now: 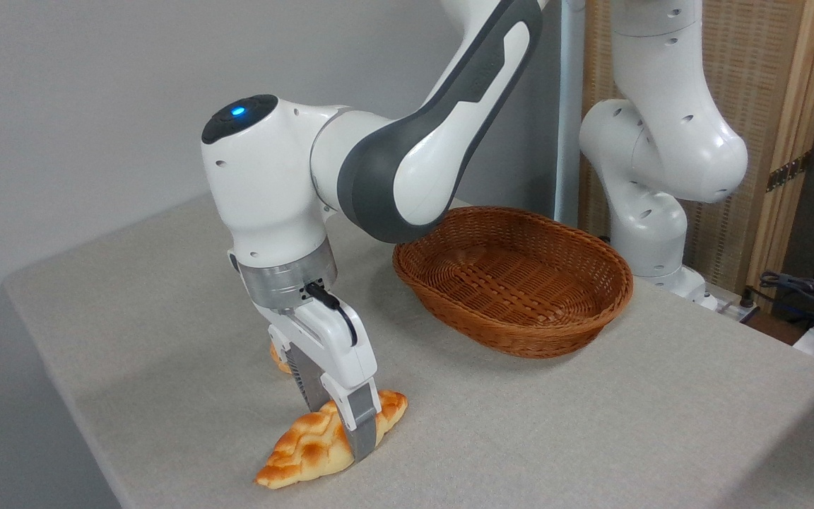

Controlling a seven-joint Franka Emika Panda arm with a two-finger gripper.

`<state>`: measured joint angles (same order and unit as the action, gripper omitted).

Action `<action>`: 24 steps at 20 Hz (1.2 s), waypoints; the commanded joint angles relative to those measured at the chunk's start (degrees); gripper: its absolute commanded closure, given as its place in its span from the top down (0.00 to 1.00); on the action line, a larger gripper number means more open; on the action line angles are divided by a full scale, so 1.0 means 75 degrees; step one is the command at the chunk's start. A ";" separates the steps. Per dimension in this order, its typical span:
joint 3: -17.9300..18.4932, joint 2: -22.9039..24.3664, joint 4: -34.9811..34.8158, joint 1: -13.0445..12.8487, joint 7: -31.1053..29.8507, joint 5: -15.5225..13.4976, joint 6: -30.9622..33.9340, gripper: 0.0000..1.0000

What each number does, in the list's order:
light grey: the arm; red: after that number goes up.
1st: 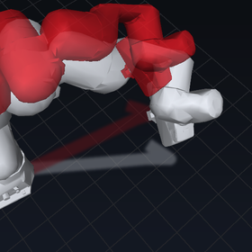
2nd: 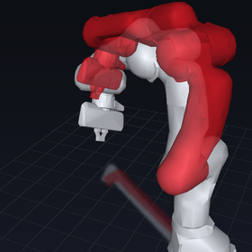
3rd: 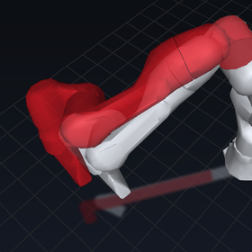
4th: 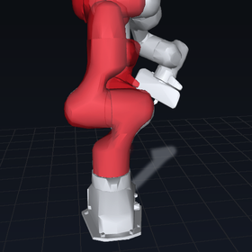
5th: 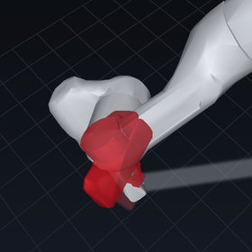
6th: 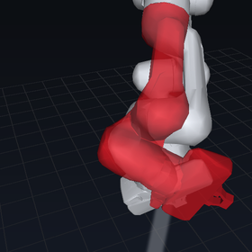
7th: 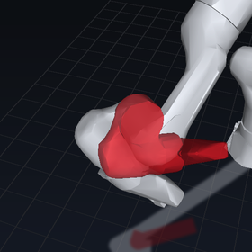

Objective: Put bread into the basket
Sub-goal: 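Close the gripper on the middle of the braided loaf, then lift the braided loaf and carry it over the wicker basket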

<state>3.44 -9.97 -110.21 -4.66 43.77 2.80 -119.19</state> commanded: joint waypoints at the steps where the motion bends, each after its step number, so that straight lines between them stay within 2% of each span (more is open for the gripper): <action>1: 0.0022 -0.0018 -0.0025 -0.0024 0.0012 0.0131 -0.0151 0.21; 5: 0.0022 -0.0006 -0.0013 -0.0024 0.0024 0.0131 -0.0128 0.20; 7: 0.0022 0.0005 0.0010 -0.0023 0.0035 0.0131 -0.0116 0.16; 16: 0.0045 0.0110 0.0080 -0.0012 0.0012 0.0119 -0.0069 0.16; 19: 0.0045 0.0204 0.0396 -0.0012 0.0012 0.0096 0.0421 0.16; 21: 0.0092 0.0507 0.0596 -0.0012 0.0047 0.0049 0.0960 0.18; 24: 0.0174 0.1315 0.0526 -0.0012 0.0211 0.0013 0.1651 0.21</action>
<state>3.69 -6.50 -105.69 -4.57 43.95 2.88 -112.47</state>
